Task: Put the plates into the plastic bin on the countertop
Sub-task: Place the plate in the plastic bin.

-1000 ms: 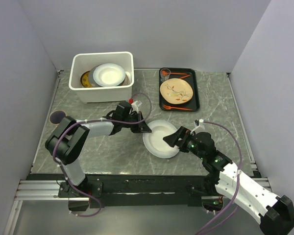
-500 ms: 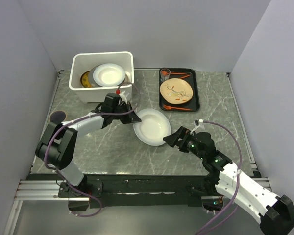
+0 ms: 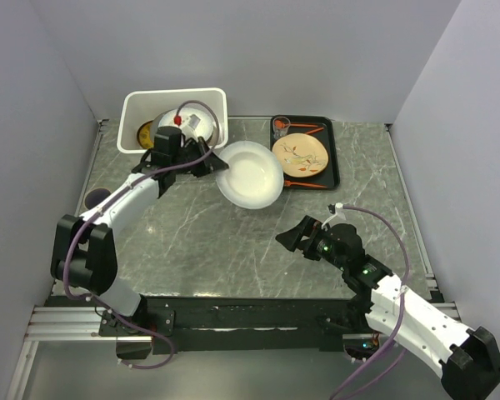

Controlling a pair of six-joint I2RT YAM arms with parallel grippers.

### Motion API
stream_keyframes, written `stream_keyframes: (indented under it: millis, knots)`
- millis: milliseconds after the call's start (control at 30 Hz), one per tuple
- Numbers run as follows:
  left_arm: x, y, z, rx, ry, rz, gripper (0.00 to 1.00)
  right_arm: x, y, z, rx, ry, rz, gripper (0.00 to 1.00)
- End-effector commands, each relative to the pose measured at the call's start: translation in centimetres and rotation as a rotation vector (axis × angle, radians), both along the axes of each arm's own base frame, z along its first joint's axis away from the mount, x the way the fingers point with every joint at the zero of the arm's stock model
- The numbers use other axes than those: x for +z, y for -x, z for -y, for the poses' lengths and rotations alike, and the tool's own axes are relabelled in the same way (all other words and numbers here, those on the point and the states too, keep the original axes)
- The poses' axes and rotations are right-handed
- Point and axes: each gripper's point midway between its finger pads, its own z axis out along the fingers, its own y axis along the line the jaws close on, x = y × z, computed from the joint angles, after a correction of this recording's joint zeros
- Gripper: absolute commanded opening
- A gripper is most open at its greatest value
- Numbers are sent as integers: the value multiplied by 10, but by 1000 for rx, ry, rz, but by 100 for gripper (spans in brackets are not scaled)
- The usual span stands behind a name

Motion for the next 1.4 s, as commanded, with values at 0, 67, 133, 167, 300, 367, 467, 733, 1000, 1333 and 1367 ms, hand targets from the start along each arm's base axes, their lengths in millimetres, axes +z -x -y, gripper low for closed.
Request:
stream_keyframes:
  millis: [0, 67, 133, 167, 300, 367, 467, 733, 1000, 1333, 1367]
  knots:
    - [95, -10, -3, -23, 113, 212, 1, 12, -4, -5, 17, -21, 48, 100]
    - [104, -16, -8, -6, 119, 229, 1, 12, -4, -5, 16, -22, 47, 100]
    - [108, -23, -15, 21, 122, 237, 1, 12, -4, -5, 17, -19, 45, 100]
    - [113, -26, -18, 32, 130, 246, 1, 10, -4, -5, 18, -16, 43, 100]
    - [125, -39, -31, 79, 142, 258, 1, 7, -3, -5, 18, -16, 36, 100]
    - [133, -46, -38, 111, 150, 273, 1, 7, -3, -6, 22, -19, 39, 100]
    - [139, -57, -47, 150, 167, 273, 1, 5, -3, -7, 25, -16, 31, 100]
    - [156, -83, -72, 268, 218, 301, 1, 4, -2, -9, 41, -14, 25, 100]
    - [171, -103, -108, 412, 256, 325, 1, 0, -1, -7, 44, 1, 24, 100]
    - [156, -132, -147, 513, 280, 312, 1, -5, 1, -7, 54, 16, 17, 100]
    - [151, -136, -150, 521, 280, 306, 1, -7, 2, -7, 57, 17, 13, 100]
